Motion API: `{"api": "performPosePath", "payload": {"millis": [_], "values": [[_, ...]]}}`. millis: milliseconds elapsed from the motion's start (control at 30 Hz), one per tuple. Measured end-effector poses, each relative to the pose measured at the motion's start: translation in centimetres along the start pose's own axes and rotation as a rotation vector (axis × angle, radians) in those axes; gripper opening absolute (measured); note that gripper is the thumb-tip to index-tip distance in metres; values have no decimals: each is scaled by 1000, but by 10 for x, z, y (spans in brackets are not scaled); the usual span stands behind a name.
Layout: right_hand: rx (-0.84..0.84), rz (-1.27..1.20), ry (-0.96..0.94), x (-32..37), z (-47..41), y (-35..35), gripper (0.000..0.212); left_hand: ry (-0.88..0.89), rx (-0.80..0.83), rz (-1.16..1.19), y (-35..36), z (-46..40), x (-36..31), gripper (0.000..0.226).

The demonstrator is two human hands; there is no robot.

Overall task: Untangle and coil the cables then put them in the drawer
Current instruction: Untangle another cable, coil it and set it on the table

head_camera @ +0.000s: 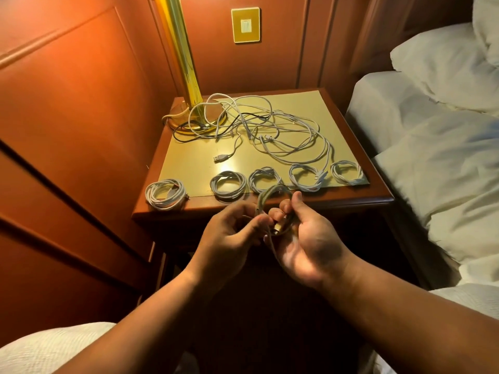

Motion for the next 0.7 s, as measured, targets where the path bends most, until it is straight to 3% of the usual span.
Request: {"api": "performPosePath", "payload": {"millis": [133, 267, 367, 467, 533, 633, 700], "values": [[-61, 383, -6, -4, -3, -5, 37, 12, -132, -198, -4, 2, 4, 10], [-37, 772, -84, -6, -3, -6, 31, 224, -271, -526, -13, -3, 4, 13], [105, 812, -84, 1, 1, -3, 22, 261, -335, -607, -20, -8, 2, 12], [198, 789, -85, 3, 1, -4, 13, 159, -332, -568, -20, -8, 3, 9], [196, 758, -109, 2, -1, -5, 11, -63, -293, -324, -15, -9, 1, 10], [174, 593, -92, 0, -4, -6, 10, -509, -145, 321, -9, -9, -5, 21], [163, 469, -62, 1, -5, -5, 10, -621, -86, 620, -10, -8, -10, 23]]}}
Point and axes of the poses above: each hand's wrist, its own z-axis away from the middle knuckle, its own y-axis out of the palm, x = y × z, the point moved 1 cm from there along -z, towards the middle knuckle, and after that the axes turned 1 degree about y, right-handed, at the moved point
